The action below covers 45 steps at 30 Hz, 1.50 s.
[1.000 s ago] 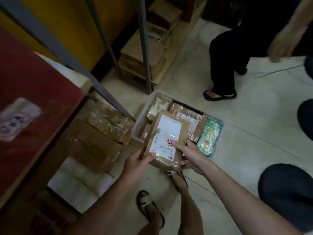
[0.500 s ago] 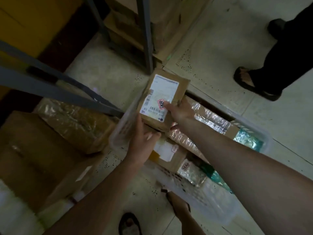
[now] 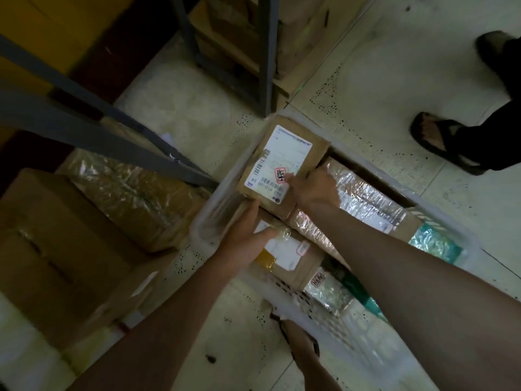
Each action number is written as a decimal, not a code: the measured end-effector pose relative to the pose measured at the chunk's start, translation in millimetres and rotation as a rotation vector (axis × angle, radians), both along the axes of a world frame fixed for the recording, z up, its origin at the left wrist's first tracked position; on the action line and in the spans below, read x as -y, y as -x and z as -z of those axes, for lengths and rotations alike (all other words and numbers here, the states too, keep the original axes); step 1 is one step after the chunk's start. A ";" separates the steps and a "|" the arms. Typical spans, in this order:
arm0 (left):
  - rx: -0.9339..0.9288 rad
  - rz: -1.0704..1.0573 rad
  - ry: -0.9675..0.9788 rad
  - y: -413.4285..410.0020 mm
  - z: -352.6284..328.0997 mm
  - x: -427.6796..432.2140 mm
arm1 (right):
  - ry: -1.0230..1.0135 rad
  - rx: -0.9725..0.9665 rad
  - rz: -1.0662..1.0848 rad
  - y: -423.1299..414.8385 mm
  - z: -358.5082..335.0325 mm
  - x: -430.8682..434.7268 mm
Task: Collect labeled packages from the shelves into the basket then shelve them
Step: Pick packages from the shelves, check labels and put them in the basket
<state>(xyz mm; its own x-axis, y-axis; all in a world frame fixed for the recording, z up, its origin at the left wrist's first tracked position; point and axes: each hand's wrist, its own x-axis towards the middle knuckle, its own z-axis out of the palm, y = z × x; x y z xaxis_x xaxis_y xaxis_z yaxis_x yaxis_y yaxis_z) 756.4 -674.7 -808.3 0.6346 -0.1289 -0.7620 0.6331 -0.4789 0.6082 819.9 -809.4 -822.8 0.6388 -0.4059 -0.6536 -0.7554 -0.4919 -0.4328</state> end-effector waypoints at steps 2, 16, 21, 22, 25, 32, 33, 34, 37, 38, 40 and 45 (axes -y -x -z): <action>0.064 0.016 -0.043 7.4 -11.9 -2.0 | 0.101 0.038 -0.069 5.7 -9.0 8.7; 0.370 0.041 -0.413 127.1 -160.3 -27.8 | 0.019 0.385 -0.464 93.5 -187.4 2.8; 0.476 -0.132 -0.455 189.7 -275.2 -88.6 | 0.044 0.540 -0.552 157.2 -326.3 -23.9; 0.523 -0.165 -0.449 206.3 -307.5 -100.8 | 0.050 0.568 -0.557 173.5 -359.1 -32.1; 0.622 -0.207 -0.468 259.5 -408.3 -134.4 | 0.032 0.646 -0.576 227.3 -458.0 -68.1; 0.961 -0.313 -0.610 373.1 -608.1 -218.8 | 0.023 0.901 -0.768 306.3 -658.4 -162.5; 0.963 -0.356 -0.653 388.7 -627.8 -233.9 | 0.020 0.922 -0.807 314.8 -678.0 -178.1; 0.954 -0.405 -0.687 404.6 -644.8 -250.0 | 0.033 0.933 -0.862 323.4 -695.3 -195.6; 0.954 -0.521 -0.760 454.8 -673.8 -297.2 | 0.069 0.919 -1.044 349.7 -726.8 -255.1; 0.943 -0.555 -0.786 472.9 -675.4 -311.9 | 0.063 0.916 -1.101 359.4 -729.3 -275.5; 0.862 -0.632 -0.814 509.3 -667.1 -337.3 | 0.039 0.896 -1.208 380.2 -721.7 -312.3; 0.733 -0.759 -0.789 562.5 -621.5 -377.0 | -0.060 0.673 -1.481 421.5 -657.4 -381.7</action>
<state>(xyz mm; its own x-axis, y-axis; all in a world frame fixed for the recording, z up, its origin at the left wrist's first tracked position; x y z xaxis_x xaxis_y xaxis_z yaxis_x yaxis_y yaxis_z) 193.9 -297.7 -186.8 0.6470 0.7580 0.0819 0.5451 -0.5350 0.6455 398.4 -427.8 -165.4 0.5865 0.8035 -0.1018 0.6600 -0.5470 -0.5149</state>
